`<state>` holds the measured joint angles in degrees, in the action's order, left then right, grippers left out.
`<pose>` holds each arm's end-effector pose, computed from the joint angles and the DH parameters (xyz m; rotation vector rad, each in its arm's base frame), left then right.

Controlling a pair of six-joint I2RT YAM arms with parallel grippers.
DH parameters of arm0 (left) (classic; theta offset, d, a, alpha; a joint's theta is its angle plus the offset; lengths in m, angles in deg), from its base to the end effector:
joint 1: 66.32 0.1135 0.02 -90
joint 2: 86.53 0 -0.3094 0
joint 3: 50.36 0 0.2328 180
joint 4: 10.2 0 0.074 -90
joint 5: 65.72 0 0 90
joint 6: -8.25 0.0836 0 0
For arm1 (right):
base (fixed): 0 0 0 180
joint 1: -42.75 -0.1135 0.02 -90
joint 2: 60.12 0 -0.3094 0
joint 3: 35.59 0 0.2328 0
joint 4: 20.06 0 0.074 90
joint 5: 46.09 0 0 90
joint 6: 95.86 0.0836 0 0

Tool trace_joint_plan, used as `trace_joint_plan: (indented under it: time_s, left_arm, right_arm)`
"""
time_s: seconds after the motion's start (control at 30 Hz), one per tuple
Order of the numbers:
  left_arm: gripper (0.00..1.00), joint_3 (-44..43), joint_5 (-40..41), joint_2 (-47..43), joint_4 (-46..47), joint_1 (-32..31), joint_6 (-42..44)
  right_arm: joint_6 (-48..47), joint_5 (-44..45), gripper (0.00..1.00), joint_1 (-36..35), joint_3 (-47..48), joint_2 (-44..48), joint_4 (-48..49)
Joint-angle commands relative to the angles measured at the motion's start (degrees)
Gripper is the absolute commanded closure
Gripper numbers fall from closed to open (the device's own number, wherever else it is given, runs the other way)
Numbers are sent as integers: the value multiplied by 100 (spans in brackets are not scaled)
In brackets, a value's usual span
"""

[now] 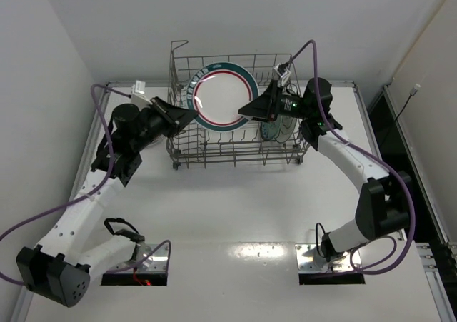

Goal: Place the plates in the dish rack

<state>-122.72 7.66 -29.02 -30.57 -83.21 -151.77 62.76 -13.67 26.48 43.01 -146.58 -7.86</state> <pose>0.2153 -0.0903 0.4193 -0.6063 1.7599 -1.3481 0.3162 0.1658 0.3995 -0.1472 1.8768 1.8356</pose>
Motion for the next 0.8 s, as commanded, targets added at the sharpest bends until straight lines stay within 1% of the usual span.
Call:
trace_joint_plan:
  time_s: [0.0,0.03,0.07,0.1,0.13,0.2,0.23,0.27,0.33,0.37,0.4,0.43,0.47,0.53,0.57,0.6,0.63,0.67,0.73,0.77]
  left_arm:
    - [100,-41,282,154,868,-533,-144]
    - [100,-40,282,155,868,-613,-144]
    - [100,-40,282,233,868,-666,-144]
    - [100,-40,282,303,790,-667,-144]
    - [100,-92,335,304,641,-667,-57]
    - [94,-146,440,304,299,-518,137]
    - [88,-198,441,304,175,-344,312]
    - [83,-198,441,304,35,-255,418]
    - [69,-460,510,304,-492,-9,873]
    - [55,-558,702,304,-729,70,1041]
    - [47,-663,861,356,-984,132,1226]
    - [41,-760,1045,357,-1508,202,1393]
    - [28,-935,1465,357,-1766,325,1690]
    - [18,-1077,1897,357,-2388,457,1929]
    - [12,-1191,2100,357,-2549,588,2113]
    - [3,-1192,2458,296,-2681,659,2185]
    - [0,-1192,2610,243,-2883,747,2264]
    - [0,-1192,2820,242,-2945,913,2412]
    - [0,-1192,2893,182,-3060,1107,2571]
    - [0,-1139,2954,181,-3060,1213,2694]
  right_arm:
    - [2,-60,50,-34,59,-21,407]
    - [2,-60,62,-34,59,-73,407]
    - [2,-60,88,36,59,-73,407]
    - [-59,9,97,36,59,-21,320]
    - [-138,123,100,106,59,-21,197]
    - [-496,360,100,246,59,207,-374]
    - [-638,457,100,300,120,286,-567]
    - [-796,572,100,422,190,365,-1065]
    - [-1428,1115,100,546,313,637,-1752]
    - [-1691,1361,100,607,575,700,-2660]
    - [-1999,1964,100,686,769,700,-3218]
    - [-2611,2327,100,687,1006,700,-3789]
    - [-2852,3053,100,687,1382,700,-4595]
    - [-3361,3777,100,687,1666,700,-5146]
    - [-3512,4372,100,687,1998,613,-5392]
    - [-3661,4622,100,635,2193,395,-5873]
    - [-3941,4807,100,634,2377,253,-6069]
    - [-4057,5070,100,573,2727,95,-6428]
    - [-4408,5344,100,520,3176,-369,-6738]
    - [-4514,5658,100,442,3292,-494,-6843]
